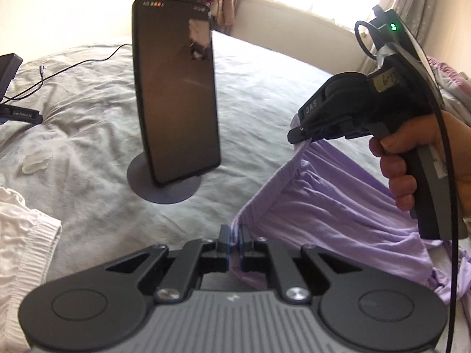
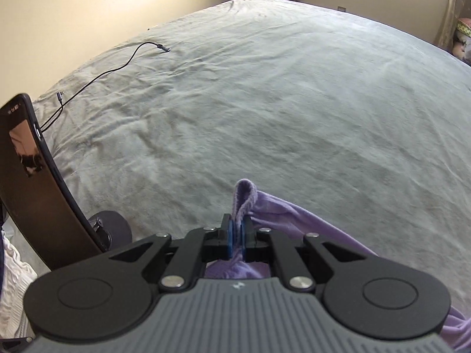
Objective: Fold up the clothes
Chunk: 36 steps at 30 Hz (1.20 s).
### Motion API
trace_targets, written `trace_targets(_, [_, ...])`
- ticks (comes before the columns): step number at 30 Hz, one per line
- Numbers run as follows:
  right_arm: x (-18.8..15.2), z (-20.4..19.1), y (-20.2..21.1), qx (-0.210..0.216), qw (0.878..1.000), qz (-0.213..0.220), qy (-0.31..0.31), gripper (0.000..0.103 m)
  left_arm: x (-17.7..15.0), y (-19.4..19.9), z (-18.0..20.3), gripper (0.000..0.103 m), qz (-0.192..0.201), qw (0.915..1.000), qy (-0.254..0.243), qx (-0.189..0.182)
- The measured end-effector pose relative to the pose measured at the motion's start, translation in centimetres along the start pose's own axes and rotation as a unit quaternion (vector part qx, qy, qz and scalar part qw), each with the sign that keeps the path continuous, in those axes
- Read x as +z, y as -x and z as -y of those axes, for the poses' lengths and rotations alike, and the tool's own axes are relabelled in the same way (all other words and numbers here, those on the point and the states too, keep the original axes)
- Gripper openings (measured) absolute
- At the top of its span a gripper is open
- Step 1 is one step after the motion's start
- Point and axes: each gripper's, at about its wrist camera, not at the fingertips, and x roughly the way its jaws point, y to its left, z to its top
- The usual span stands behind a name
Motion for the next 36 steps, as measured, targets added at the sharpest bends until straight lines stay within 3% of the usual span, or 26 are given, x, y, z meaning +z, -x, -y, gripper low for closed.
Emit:
trace_targets(4, [-0.5,0.7,-0.7,0.012,1.0,-0.013,-0.021,0.01,-0.2,-1.1,-0.3,0.008,-0.022,0.9997,0.004,0.008])
trace_targets(5, [-0.7,0.9,-0.7,0.016,0.999,-0.014,-0.027,0.017,-0.2,-1.1,-0.3,0.013,-0.022,0.9997,0.003,0.011])
trace_targets(7, [-0.9,1.3,-0.4,0.029,0.999,-0.018,-0.033,0.017,-0.1,-0.8,-0.4,0.013,-0.014,0.9998,0.006,0.011])
trace_targets(10, [-1.2,2.0,0.7,0.04,0.998,-0.012,-0.042,0.039,0.2,-0.2,-0.4,0.021,0.003,0.9999,0.009,0.006])
trace_targets(12, [-1.3,2.4,1.5,0.042,0.998,-0.003,-0.044,0.039,0.5,0.1,-0.3,0.028,0.015,0.9998,0.009,0.008])
trace_targets(22, [-5.2,7.1,7.7,0.017,0.999,-0.001,-0.035,0.039,0.4,0.8,1.7,0.036,0.028,0.9988,-0.023,-0.032])
trace_targets(30, [-11.4,13.5,14.3,-0.034,0.997,-0.012,-0.072,0.04,-1.1,-0.1,5.5,0.044,-0.022,0.9945,-0.063,-0.081])
trace_targets(36, [-16.8,18.4,19.1,-0.094,0.989,-0.03,-0.106,0.041,-3.0,-0.2,9.7,0.044,-0.054,0.9826,-0.118,-0.133])
